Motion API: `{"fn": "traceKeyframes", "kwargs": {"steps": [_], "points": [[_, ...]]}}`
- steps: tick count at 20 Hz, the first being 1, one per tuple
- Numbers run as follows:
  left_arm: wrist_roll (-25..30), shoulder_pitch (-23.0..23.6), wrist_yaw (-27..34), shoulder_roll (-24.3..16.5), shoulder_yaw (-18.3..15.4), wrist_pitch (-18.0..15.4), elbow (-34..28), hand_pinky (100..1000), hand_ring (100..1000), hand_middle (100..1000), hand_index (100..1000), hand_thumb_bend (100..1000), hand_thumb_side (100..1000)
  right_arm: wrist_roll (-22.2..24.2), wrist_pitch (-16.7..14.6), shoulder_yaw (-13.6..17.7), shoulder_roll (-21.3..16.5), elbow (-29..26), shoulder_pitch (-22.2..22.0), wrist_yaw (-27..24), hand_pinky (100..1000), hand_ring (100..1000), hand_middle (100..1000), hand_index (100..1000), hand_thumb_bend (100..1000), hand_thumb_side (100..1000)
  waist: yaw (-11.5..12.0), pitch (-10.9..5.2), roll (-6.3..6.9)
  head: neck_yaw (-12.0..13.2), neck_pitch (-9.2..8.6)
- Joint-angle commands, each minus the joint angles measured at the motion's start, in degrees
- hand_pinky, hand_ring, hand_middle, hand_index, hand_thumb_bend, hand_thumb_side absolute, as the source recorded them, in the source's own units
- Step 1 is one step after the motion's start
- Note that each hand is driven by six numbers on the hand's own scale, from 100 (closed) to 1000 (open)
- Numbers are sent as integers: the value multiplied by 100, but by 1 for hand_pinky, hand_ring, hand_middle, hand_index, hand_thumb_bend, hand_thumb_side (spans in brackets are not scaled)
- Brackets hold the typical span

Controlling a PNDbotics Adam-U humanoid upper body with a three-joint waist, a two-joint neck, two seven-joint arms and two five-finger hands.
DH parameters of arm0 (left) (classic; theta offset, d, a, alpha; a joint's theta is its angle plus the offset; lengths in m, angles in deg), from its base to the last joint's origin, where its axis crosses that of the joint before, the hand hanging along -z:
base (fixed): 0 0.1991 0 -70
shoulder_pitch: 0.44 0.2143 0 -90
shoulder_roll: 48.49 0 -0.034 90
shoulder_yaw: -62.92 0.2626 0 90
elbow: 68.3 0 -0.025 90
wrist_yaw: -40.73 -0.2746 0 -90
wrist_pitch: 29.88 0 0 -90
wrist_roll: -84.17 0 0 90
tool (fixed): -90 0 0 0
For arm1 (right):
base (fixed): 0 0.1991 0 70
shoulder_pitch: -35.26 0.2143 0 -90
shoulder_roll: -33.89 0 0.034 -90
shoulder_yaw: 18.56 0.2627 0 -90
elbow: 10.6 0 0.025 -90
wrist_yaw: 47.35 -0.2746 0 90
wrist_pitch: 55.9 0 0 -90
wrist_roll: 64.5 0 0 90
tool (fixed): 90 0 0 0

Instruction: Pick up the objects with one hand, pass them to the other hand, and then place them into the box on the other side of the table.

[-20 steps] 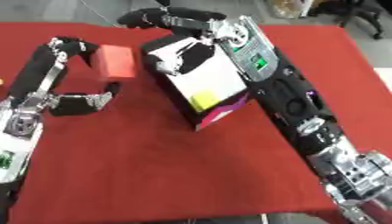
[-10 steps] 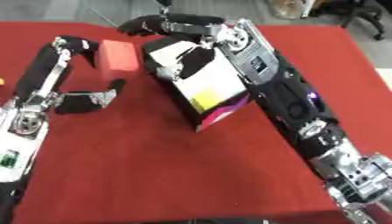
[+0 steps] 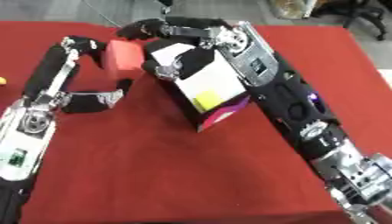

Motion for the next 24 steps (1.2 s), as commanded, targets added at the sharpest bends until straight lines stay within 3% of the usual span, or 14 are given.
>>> {"fn": "traceKeyframes", "kwargs": {"steps": [1,17,24], "points": [[-25,-120,-94,65,1,-43,-52,673,474,384,448,100,263,796,-796,11,-45,-90,123,-30,1000,1000,1000,1000,100,476,4,14,-84,-1,-53],[-238,-174,-165,84,-3,-60,-71,659,464,379,442,100,264,796,-988,-66,-100,-24,79,66,1000,1000,1000,1000,177,463,-20,15,-95,2,-54],[-258,-181,-35,90,36,-171,-89,658,459,377,441,100,272,796,-1148,-96,-90,32,67,110,1000,1000,1000,1000,229,332,-28,18,-101,14,-73]]}}
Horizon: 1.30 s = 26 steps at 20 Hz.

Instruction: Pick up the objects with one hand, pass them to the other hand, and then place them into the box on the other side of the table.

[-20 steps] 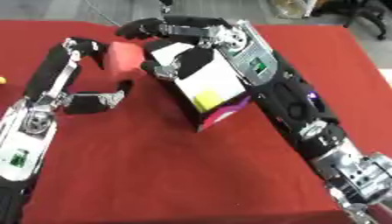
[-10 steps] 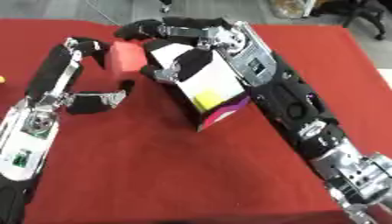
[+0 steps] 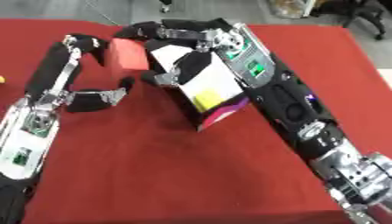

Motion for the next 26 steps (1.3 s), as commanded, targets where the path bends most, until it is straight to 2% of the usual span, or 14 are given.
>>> {"fn": "traceKeyframes", "kwargs": {"steps": [1,7,12,25,26], "points": [[-7,-132,77,40,24,-86,-105,658,458,377,441,100,272,942,-1008,47,-98,5,76,39,1000,1000,1000,1000,227,325,-10,-2,-68,10,-69],[60,-124,246,57,77,-301,-77,659,457,376,444,100,274,942,-1025,67,-86,53,81,49,1000,1000,1000,1000,205,281,-8,1,-70,1,-66],[151,-117,248,66,91,-401,-30,658,458,377,445,100,267,942,-923,79,-81,16,97,-77,1000,1000,1000,1000,172,234,-8,7,-69,4,-65],[108,-129,98,118,81,-359,64,655,457,376,445,100,264,942,-696,32,-100,-191,108,-237,1000,1000,1000,1000,148,217,-18,20,-67,-10,-70],[103,-128,109,125,87,-372,64,656,457,378,447,100,268,942,-691,29,-98,-190,106,-224,1000,1000,1000,1000,132,176,-18,22,-68,-11,-68]]}}
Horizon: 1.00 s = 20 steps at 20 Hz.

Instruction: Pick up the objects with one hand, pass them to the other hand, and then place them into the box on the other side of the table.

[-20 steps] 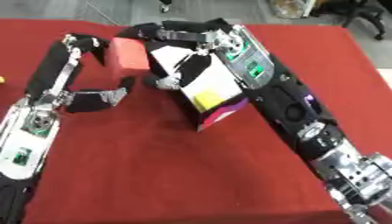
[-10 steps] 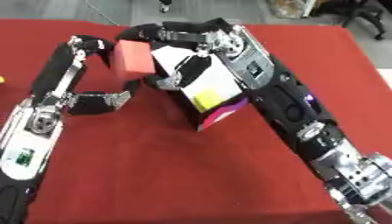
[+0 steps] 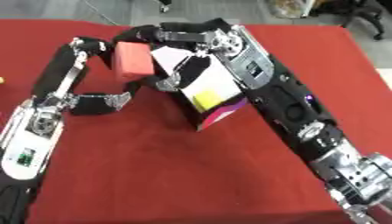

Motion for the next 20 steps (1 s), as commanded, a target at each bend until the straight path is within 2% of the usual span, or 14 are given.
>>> {"fn": "traceKeyframes", "kwargs": {"steps": [1,3,7,9,12,17,20], "points": [[-24,-118,-13,54,27,-33,-26,656,457,379,451,100,270,818,-811,58,-95,-172,105,-34,1000,1000,1000,1000,113,175,-7,19,-70,-9,-66],[-48,-117,49,60,34,-88,-33,657,457,393,468,100,267,818,-802,53,-87,-149,100,-24,1000,1000,1000,1000,100,100,-5,21,-72,-8,-68],[-87,-112,215,63,48,-278,-33,660,457,406,484,100,200,818,-731,100,-80,-110,101,-83,1000,1000,1000,945,100,100,-5,19,-72,-11,-75],[-94,-107,327,69,48,-357,-20,660,456,409,497,100,168,818,-682,150,-81,-111,102,-130,1000,1000,953,904,100,100,-6,20,-71,-10,-74],[-124,-100,508,75,44,-446,-5,661,457,417,511,100,101,818,-592,194,-81,-102,100,-195,1000,955,892,847,100,100,-8,24,-70,-17,-71],[-141,-96,671,72,51,-510,25,666,463,428,520,100,100,818,-413,273,-77,-95,101,-369,972,863,793,750,100,100,-11,31,-68,-29,-63],[-115,-91,680,79,51,-533,37,667,464,430,522,100,101,818,-333,290,-80,-113,100,-485,951,841,769,723,100,100,-10,33,-70,-39,-60]]}}
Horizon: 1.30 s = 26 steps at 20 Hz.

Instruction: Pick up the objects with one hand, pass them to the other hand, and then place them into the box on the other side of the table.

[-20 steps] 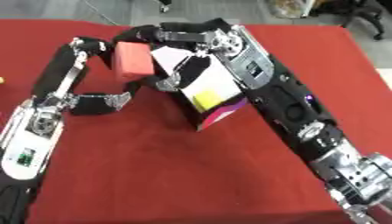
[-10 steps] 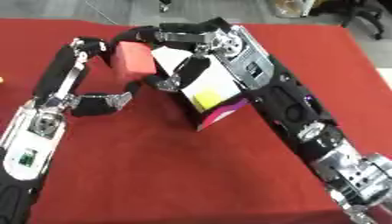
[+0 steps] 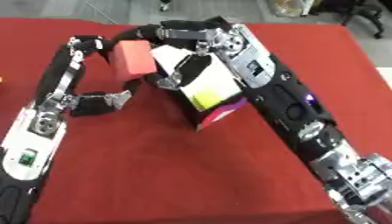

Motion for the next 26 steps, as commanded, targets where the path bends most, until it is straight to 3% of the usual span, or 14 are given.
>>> {"fn": "traceKeyframes", "kwargs": {"steps": [1,11,15,21,26], "points": [[35,-90,22,15,48,-71,-45,667,465,430,522,100,106,598,-534,161,-114,-89,124,-151,950,839,766,719,100,100,-7,6,-70,-30,-59],[25,-78,-105,-2,30,-33,-36,685,482,452,545,122,234,592,-298,213,-126,-112,121,-353,939,826,751,712,100,100,-6,8,-67,-31,-36],[-152,-80,-321,-13,1,265,-17,709,513,489,602,240,384,526,-182,234,-145,-126,117,-394,933,822,745,711,100,100,-16,-1,-65,-27,-39],[-491,-64,-608,-11,-5,871,33,707,518,495,614,267,466,376,-80,248,-172,-152,100,-407,927,817,744,708,100,105,-37,-19,-61,-12,-50],[-611,-58,-666,-16,5,1110,61,706,518,495,616,292,511,308,-45,256,-190,-159,87,-401,925,814,740,704,100,107,-50,-29,-51,-11,-55]]}}
